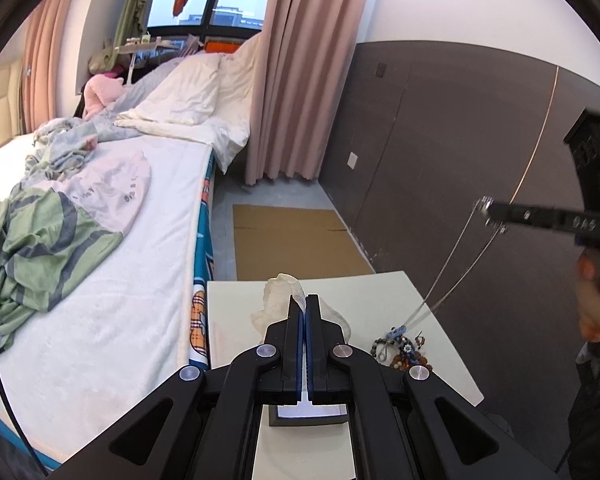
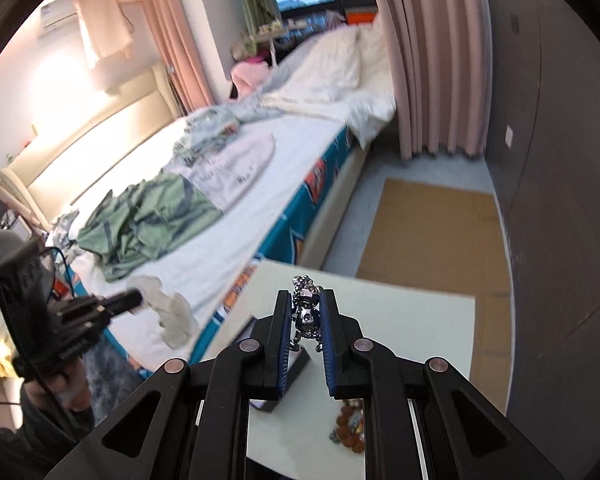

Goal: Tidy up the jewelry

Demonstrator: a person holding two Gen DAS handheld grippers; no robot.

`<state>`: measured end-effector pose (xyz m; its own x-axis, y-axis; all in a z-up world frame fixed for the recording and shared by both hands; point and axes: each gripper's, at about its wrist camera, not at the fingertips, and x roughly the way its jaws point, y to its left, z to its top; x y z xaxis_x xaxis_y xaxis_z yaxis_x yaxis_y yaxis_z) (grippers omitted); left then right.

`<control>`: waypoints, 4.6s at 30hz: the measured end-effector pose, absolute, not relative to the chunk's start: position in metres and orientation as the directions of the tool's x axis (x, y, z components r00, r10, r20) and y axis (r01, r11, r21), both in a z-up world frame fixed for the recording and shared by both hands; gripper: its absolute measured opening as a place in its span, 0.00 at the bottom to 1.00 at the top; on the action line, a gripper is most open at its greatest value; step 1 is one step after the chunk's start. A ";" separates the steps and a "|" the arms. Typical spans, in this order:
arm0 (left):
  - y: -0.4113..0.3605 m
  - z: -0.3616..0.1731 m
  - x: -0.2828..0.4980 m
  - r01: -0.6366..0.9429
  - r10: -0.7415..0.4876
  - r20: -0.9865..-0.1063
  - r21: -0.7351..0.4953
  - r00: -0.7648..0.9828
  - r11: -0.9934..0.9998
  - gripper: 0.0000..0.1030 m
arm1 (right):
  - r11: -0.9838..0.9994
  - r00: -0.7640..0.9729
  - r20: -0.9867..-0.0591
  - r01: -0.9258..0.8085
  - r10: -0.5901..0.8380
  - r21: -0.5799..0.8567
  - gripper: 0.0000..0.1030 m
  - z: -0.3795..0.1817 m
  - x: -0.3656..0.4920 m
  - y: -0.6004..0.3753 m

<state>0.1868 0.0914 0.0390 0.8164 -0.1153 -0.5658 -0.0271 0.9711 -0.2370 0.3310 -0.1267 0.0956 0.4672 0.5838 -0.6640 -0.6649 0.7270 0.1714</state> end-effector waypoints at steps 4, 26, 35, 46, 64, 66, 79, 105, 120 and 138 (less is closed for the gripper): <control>0.097 0.045 0.180 -0.037 -0.105 -0.554 -0.239 0.826 0.970 0.00 | 0.708 0.485 -0.624 -0.687 0.612 0.160 0.14 0.123 0.321 -0.116; 0.119 0.034 0.170 -0.081 -0.085 -0.564 -0.261 0.821 0.962 0.00 | 0.637 0.422 -0.631 -0.756 0.651 0.151 0.14 0.111 0.303 -0.048; 0.125 0.022 0.169 -0.113 -0.063 -0.590 -0.256 0.805 0.960 0.00 | 0.646 0.349 -0.704 -0.735 0.619 0.204 0.14 0.040 0.317 -0.036; 0.125 0.013 0.169 -0.139 -0.044 -0.624 -0.242 0.780 0.960 0.00 | 0.683 0.253 -0.780 -0.674 0.571 0.282 0.15 -0.054 0.338 -0.029; 0.062 -0.021 0.229 -0.012 -0.166 -0.693 -0.244 0.702 0.970 0.00 | 0.810 0.387 -0.752 -0.488 0.534 0.325 0.58 -0.052 0.319 -0.141; 0.053 -0.026 0.237 0.003 -0.187 -0.698 -0.256 0.691 0.967 0.00 | 0.822 0.402 -0.748 -0.464 0.528 0.330 0.59 -0.051 0.316 -0.156; 0.041 -0.042 0.266 -0.052 -0.194 -0.730 -0.300 0.655 0.952 0.68 | 0.879 0.488 -0.732 -0.242 0.476 0.410 0.59 -0.076 0.300 -0.254; -0.097 -0.070 0.327 0.240 -0.210 -0.867 -0.109 0.451 0.965 0.54 | 0.886 0.516 -0.732 -0.131 0.445 0.445 0.59 -0.135 0.297 -0.300; -0.130 -0.129 0.378 0.189 -0.180 -0.937 -0.126 0.301 0.974 0.41 | 0.873 0.474 -0.743 -0.133 0.472 0.469 0.59 -0.146 0.311 -0.310; -0.096 -0.078 0.352 0.156 -0.265 -0.868 -0.219 0.420 0.963 0.08 | 0.835 0.347 -0.760 -0.234 0.550 0.497 0.49 -0.161 0.327 -0.257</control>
<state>0.3515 -0.0955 -0.0785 0.4201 -0.2651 -0.8679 0.1558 0.9633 -0.2187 0.3270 -0.2565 -0.1605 0.3472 0.5496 -0.7599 -0.2337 0.8354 0.4974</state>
